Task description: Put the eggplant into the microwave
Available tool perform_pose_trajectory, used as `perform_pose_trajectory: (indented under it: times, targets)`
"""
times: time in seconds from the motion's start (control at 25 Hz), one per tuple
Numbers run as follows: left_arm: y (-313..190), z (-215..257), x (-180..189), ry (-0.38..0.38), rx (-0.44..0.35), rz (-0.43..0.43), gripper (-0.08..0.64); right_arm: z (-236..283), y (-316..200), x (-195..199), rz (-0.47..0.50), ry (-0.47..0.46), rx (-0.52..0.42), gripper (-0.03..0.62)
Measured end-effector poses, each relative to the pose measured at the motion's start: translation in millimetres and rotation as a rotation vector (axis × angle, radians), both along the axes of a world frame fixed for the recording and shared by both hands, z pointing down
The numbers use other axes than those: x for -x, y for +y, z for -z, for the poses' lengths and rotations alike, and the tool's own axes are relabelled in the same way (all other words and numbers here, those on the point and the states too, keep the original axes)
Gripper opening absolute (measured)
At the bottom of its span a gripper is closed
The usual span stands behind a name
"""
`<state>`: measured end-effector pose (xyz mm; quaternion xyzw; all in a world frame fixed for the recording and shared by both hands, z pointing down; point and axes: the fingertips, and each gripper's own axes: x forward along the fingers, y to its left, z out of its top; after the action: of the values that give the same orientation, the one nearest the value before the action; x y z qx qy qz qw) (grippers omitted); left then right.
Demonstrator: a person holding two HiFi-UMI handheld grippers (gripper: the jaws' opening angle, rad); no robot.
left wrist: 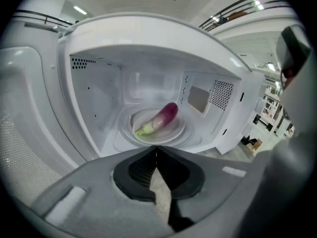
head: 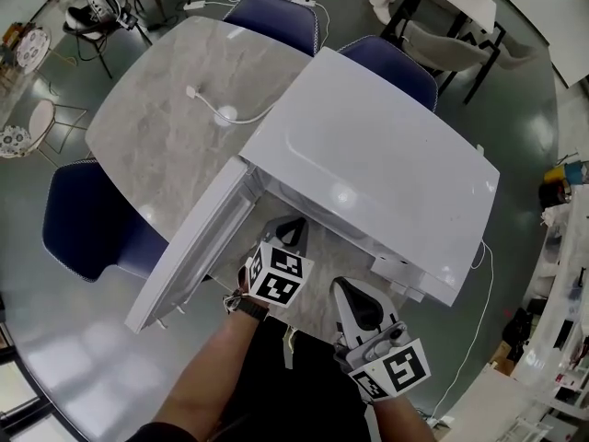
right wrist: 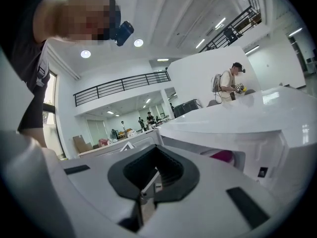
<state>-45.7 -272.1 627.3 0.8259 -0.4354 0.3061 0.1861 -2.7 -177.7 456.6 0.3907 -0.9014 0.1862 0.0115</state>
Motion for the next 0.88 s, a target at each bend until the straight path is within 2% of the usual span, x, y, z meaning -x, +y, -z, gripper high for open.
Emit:
perform_pose_trajectory:
  times: [0.16,0.36,0.88]
  targets:
    - [-4.4,-1.6,1.5,-0.005,-0.008,0.04,0.009,9.9,4.4,0.9,0.008,0.01,0.005,0.002]
    - [-26.9,-7.5,5.9,-0.021,-0.054,0.088,0.009,1.6,11.0,0.0,0.007,0.018,0.01,0.002]
    - [-43.8,-21.3,-2.9,-0.033,-0.071,0.072,0.009,-13.3,9.4,1.6,0.002,0.013,0.017,0.002]
